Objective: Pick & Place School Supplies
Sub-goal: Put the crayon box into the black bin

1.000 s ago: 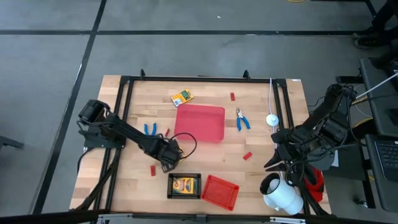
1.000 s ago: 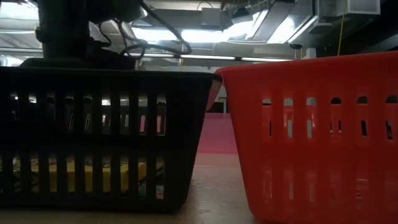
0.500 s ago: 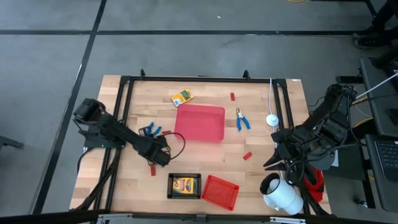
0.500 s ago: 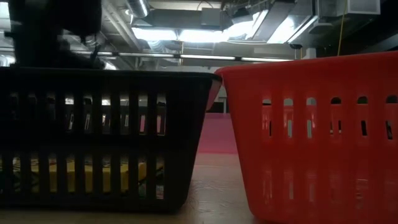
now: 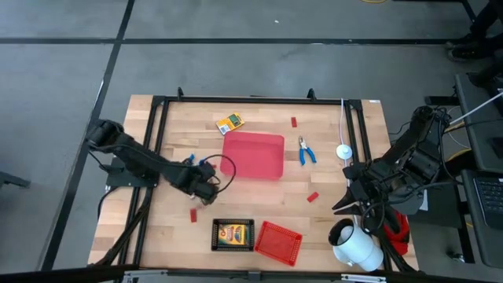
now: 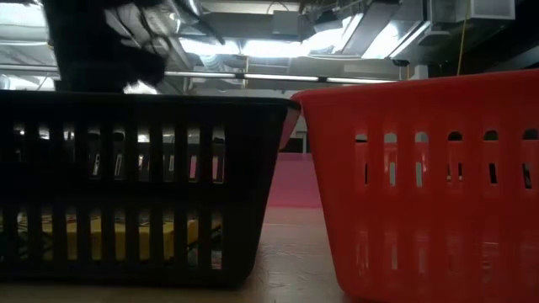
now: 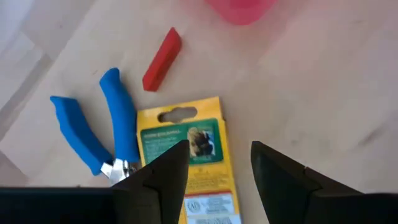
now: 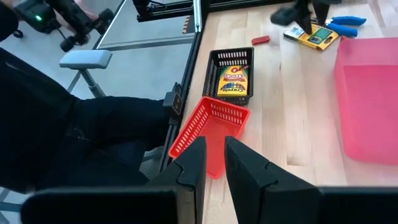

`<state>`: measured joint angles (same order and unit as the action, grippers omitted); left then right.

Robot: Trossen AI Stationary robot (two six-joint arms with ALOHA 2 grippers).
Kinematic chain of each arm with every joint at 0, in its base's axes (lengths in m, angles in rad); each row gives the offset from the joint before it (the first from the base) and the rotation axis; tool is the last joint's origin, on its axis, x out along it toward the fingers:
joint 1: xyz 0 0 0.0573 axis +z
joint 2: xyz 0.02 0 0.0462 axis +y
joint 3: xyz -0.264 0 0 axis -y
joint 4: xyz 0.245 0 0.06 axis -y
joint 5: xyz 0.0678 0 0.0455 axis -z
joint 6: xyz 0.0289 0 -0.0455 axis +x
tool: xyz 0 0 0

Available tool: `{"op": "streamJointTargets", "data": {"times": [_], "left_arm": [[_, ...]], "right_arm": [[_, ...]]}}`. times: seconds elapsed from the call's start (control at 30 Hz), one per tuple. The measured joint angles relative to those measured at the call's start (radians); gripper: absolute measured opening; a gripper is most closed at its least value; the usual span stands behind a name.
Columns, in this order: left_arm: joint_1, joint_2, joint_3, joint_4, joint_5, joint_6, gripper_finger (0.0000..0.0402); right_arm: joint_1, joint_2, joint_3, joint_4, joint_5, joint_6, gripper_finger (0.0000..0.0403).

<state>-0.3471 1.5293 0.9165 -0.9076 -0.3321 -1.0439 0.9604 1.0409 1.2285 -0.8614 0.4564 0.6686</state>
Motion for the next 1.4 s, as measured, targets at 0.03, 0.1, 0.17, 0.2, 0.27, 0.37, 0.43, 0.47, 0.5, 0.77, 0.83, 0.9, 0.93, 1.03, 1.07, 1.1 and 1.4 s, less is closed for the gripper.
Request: {"op": "streamJointTargets", "data": {"times": [0.03,0.1,0.17,0.2,0.27,0.37,0.43,0.47,0.5,0.77,0.83,0.9,0.93,1.03,1.07,1.1,1.4], "left_arm": [[0.02,0.026,0.01,-0.004,0.011,0.023,0.0163],[0.049,0.07,0.039,-0.041,0.013,0.064,0.0153],[0.069,0.115,0.082,-0.074,0.009,0.12,0.0145],[0.075,0.139,0.104,-0.087,0.009,0.149,0.0143],[0.084,0.189,0.149,-0.125,0.014,0.198,0.014],[0.087,0.263,0.212,-0.203,0.019,0.227,0.0144],[0.088,0.308,0.245,-0.281,0.013,0.223,0.0153],[0.087,0.329,0.258,-0.303,0.009,0.218,0.0158],[0.087,0.345,0.266,-0.308,0.009,0.215,0.0164],[0.087,0.405,0.295,-0.287,0.008,0.22,0.0197],[0.087,0.4,0.295,-0.281,0.006,0.225,0.0199],[0.087,0.398,0.303,-0.278,0.005,0.224,0.0199],[0.087,0.398,0.309,-0.276,0.005,0.225,0.0199],[0.084,0.398,0.335,-0.27,0.006,0.233,0.0198],[0.084,0.398,0.341,-0.264,0.006,0.236,0.0197],[0.083,0.398,0.346,-0.262,0.005,0.237,0.0197],[0.082,0.402,0.35,-0.215,-0.016,0.247,0.0196]], "right_arm": [[0.0,0.0,0.0,0.001,0.0,-0.002,0.0061],[0.0,0.0,0.0,0.001,-0.005,-0.003,0.0061],[0.004,0.0,0.0,0.001,-0.017,-0.004,0.0061],[0.006,0.0,0.0,0.001,-0.022,-0.003,0.0061],[0.012,0.0,0.0,0.001,-0.027,-0.002,0.0061],[0.026,0.0,0.0,0.001,-0.026,0.002,0.0061],[0.036,0.0,0.0,0.001,-0.027,0.01,0.0061],[0.042,0.0,0.0,0.001,-0.027,0.017,0.0061],[0.047,0.0,0.0,0.001,-0.026,0.023,0.0061],[0.082,0.0,0.0,0.003,-0.002,0.054,0.0061],[0.086,0.0,0.0,0.005,0.0,0.058,0.0061],[0.089,0.0,0.0,0.005,0.003,0.058,0.0061],[0.09,0.0,0.0,0.005,0.009,0.058,0.0061],[0.091,0.0,0.0,0.006,0.019,0.057,0.0061],[0.091,0.0,0.0,0.005,0.019,0.057,0.0061],[0.091,0.0,0.0,0.006,0.019,0.057,0.0061],[0.091,0.0,0.0,0.005,0.018,0.056,0.0061]]}}
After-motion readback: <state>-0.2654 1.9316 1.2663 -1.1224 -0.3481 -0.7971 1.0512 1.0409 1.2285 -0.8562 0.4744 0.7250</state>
